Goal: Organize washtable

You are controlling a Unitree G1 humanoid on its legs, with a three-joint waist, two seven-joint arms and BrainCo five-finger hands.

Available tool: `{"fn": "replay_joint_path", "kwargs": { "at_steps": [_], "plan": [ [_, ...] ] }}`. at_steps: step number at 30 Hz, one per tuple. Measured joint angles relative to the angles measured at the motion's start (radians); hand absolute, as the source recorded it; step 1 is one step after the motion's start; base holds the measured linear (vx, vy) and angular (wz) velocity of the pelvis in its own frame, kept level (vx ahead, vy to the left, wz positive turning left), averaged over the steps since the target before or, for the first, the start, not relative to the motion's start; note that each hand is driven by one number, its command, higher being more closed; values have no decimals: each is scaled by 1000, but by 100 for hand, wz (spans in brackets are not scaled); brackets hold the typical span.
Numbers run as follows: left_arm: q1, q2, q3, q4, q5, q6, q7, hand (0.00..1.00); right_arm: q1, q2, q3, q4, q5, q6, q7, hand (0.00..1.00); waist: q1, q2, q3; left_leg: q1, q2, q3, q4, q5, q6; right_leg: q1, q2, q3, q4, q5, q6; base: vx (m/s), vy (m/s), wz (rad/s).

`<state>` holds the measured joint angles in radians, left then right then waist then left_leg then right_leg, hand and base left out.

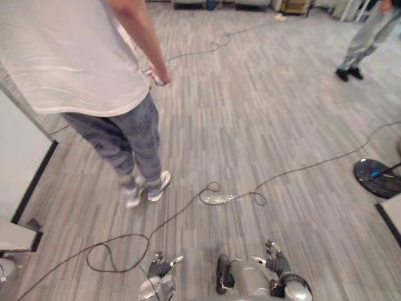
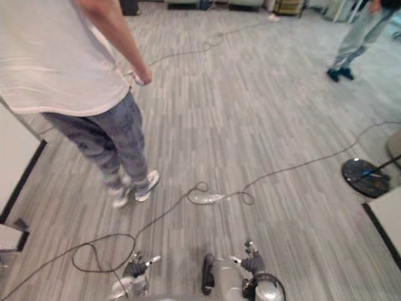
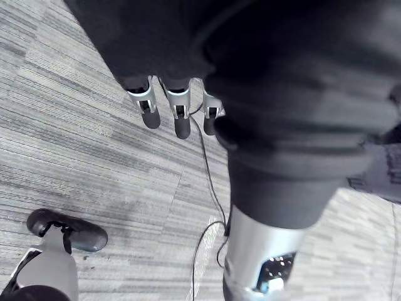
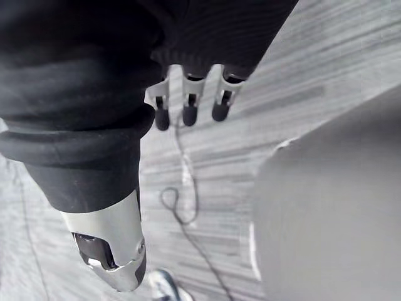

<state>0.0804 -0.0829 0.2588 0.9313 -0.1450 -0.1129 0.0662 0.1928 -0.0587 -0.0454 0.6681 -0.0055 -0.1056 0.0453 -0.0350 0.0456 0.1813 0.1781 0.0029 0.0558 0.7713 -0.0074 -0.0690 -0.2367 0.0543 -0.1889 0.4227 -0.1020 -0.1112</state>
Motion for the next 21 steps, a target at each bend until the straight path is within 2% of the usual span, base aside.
{"fn": "replay_joint_path", "kwargs": {
  "at_steps": [1, 2, 3, 4, 5, 6, 7, 8, 9, 10, 11, 12, 14, 15, 16, 17, 18, 21],
  "plan": [
    [12, 4, 25, 0, 0, -1, 2, 0, -8, -9, 15, 6, 3, 5, -2, 0, 10, 2, 13, -88, 60, 51, 222, -4, 18, 86, 29, 31, -52, -32, -17, 572, -4, -63],
    [19, 20, 30, -11, -1, 0, 1, 0, -12, 2, 16, 17, 8, 6, -3, 0, 21, 4, 17, -146, 89, 98, 360, -65, 66, 186, 40, 61, -92, -64, -23, 706, 9, -64],
    [24, 28, 28, -19, -1, -1, 1, 0, -10, 12, 17, 22, 8, 6, -3, 0, 30, -15, 22, -168, 91, 113, 384, -94, 72, 232, 38, 82, -114, -76, -27, 832, 26, -84],
    [42, 42, 25, -41, -2, -6, 1, 0, -10, 40, 37, 39, 8, 6, -3, 0, 57, -46, 11, -239, 86, 158, 359, -163, 69, 320, 19, 136, -177, -84, -16, 672, 34, -76],
    [45, 48, 25, -45, -2, -7, 0, 0, -15, 51, 50, 47, 8, 6, -3, 0, 64, -56, 8, -276, 84, 177, 324, -195, 70, 351, 10, 149, -206, -84, -15, 659, 69, -82],
    [52, 53, 24, -57, -3, -7, 0, 0, -30, 61, 63, 61, 7, 6, -2, 0, 71, -65, 7, -324, 79, 210, 254, -231, 75, 390, -8, 168, -245, -83, -13, 644, 95, -56],
    [55, 54, 23, -62, -9, -11, 1, 0, -35, 73, 65, 67, 7, 7, -2, 0, 78, -71, 13, -369, 63, 242, 114, -258, 91, 430, -32, 183, -274, -82, -12, 634, 107, -52],
    [57, 53, 23, -62, -20, -14, 2, 0, -42, 80, 62, 78, 5, 7, -2, 0, 80, -71, 16, -380, 44, 246, 21, -259, 94, 445, -45, 193, -274, -82, -12, 614, 125, -48],
    [58, 53, 16, -61, -22, -19, 2, 0, -52, 93, 52, 112, 2, 6, -3, 0, 81, -72, 17, -384, 4, 241, -181, -246, 85, 469, -71, 205, -269, -86, -6, 603, 136, -46],
    [65, 51, -5, -57, -22, -23, 2, 0, -58, 88, 49, 131, -2, 5, -3, 0, 79, -55, 8, -368, -8, 216, -415, -138, 66, 479, -71, 229, -234, -103, 28, 608, 144, -46],
    [78, 47, -19, -57, -22, -25, 2, 0, -53, 83, 51, 129, -5, 5, -3, 0, 80, -37, -6, -351, 2, 205, -513, -55, 70, 479, -58, 239, -210, -119, 53, 620, 166, -41],
    [73, 62, -14, -49, -29, -28, 1, 0, -52, 91, 47, 135, -5, 8, -5, 0, 74, -62, -21, -323, -19, 233, -518, -45, 183, 476, -83, 273, -135, -158, 85, 659, 173, -36],
    [68, 73, -12, -48, -28, -26, -1, 0, -44, 92, 46, 126, -8, 4, -3, 0, 78, -89, -24, -259, -43, 252, -526, -105, 200, 373, -104, 308, 149, -134, 140, 629, 166, -35],
    [65, 84, -13, -46, -26, -21, 1, 0, -46, 93, 46, 119, -11, 4, -2, 0, 75, -102, -20, -207, -59, 251, -527, -138, 208, 292, -114, 317, 362, -102, 206, 527, 170, -26],
    [59, 87, -13, -29, -19, -10, 1, 0, -45, 92, 46, 106, -14, 4, -2, 0, 73, -103, -9, -133, -73, 241, -533, -163, 205, 236, -125, 310, 506, -116, 214, 501, 169, -23],
    [59, 86, -13, -25, -19, -6, 1, 0, -41, 91, 46, 99, -14, 4, -2, 0, 72, -101, -7, -97, -78, 235, -539, -167, 201, 212, -131, 301, 547, -117, 214, 455, 148, -13],
    [58, 83, -14, -17, -18, -3, 1, 0, -35, 89, 46, 87, -15, 0, -2, 0, 72, -85, 0, -35, -80, 218, -551, -171, 195, 170, -128, 287, 582, -123, 217, 473, 134, 9],
    [54, 85, -14, -17, -19, -2, 0, 0, -35, 92, 41, 73, -14, -3, -2, 0, 52, -94, -1, 65, -79, 166, -581, -171, 195, 88, -126, 217, 492, -185, 192, 408, 61, 51]
  ]
}}
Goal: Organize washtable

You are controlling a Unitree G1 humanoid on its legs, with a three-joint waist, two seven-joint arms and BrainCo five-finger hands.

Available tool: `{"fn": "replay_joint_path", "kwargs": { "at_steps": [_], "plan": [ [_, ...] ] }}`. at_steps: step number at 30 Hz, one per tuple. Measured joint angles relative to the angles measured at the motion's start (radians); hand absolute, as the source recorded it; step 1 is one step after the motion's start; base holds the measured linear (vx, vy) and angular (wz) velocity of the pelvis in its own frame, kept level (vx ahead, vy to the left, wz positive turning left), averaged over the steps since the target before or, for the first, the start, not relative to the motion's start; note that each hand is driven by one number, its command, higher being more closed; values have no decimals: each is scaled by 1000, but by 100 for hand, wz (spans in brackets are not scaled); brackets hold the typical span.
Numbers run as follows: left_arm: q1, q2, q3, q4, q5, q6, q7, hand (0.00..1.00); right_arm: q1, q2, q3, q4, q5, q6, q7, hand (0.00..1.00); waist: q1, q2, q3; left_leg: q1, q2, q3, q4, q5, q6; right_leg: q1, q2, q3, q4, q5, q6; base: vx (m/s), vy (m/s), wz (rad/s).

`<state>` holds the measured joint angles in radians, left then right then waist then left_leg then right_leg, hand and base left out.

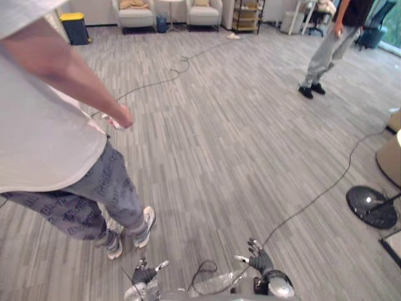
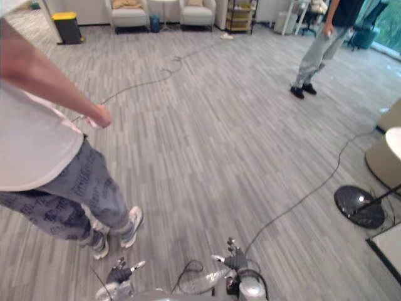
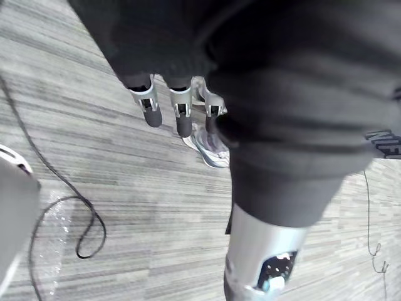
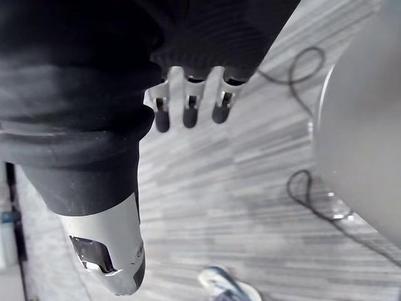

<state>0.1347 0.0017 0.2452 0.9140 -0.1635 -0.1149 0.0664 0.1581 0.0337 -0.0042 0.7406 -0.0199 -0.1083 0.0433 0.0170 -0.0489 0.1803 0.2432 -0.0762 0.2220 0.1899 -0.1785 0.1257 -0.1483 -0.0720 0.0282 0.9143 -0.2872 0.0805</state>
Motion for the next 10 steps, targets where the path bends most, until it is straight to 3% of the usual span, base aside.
{"fn": "replay_joint_path", "kwargs": {
  "at_steps": [1, 2, 3, 4, 5, 7, 8, 9, 10],
  "plan": [
    [0, -1, -1, 0, 0, 0, -1, 0, 3, 0, -11, 1, 0, 0, 0, 0, -4, 0, 0, 20, 0, -31, 0, -12, -22, -24, 14, -19, -107, -4, -7, 482, 3, 92],
    [3, -4, 6, -2, 0, -1, 1, 0, 5, -1, -21, 2, 0, 0, 0, 0, -3, -5, -8, 33, -9, -48, 4, -41, -71, -30, 42, -7, -325, 52, -60, 494, -2, 77],
    [4, 0, 16, -4, 0, -2, 1, 0, 8, 2, -18, 8, 1, 0, 0, 0, 0, -19, -16, 36, -23, -53, 8, -45, -78, -32, 48, -6, -407, 120, -98, 358, -7, 55],
    [3, 3, 33, 3, 0, -2, 2, 0, 9, 1, -16, 14, 5, 3, 0, 0, 0, -34, -19, 37, -43, -63, 30, -51, -88, -38, 57, 14, -430, 196, -85, 498, 38, 35],
    [17, -15, 36, 18, -1, 0, 1, 0, 3, -15, -15, 11, 5, 3, 0, 0, 14, -19, -33, -42, -21, -64, 213, -66, -110, 14, 24, 30, -473, 204, -93, 481, 57, 26],
    [29, -25, 44, 10, -3, -10, 1, 0, -3, -18, -19, 60, 7, 5, -1, 0, 26, -13, -41, -67, 11, -48, 181, -119, -99, 77, 7, 39, -553, 210, -84, 383, 66, 9],
    [30, -28, 50, 7, -2, -12, 2, 0, -12, -18, -20, 71, 7, 6, -2, 0, 26, -14, -41, -69, 26, -49, 127, -126, -112, 97, 1, 37, -575, 210, -83, 346, 46, 14],
    [32, -30, 52, 7, -2, -13, 2, 0, -20, -16, -20, 88, 9, 5, -2, 0, 24, -10, -41, -71, 54, -51, -10, -105, -133, 138, -4, 25, -611, 210, -78, 367, 71, 20],
    [35, -37, 53, 9, -3, -14, 1, 0, -20, -17, -19, 93, 9, 6, -3, 0, 22, 7, -48, -62, 103, -46, -110, 70, -145, 166, 11, 13, -647, 209, -55, 216, 56, 18]
  ]
}}
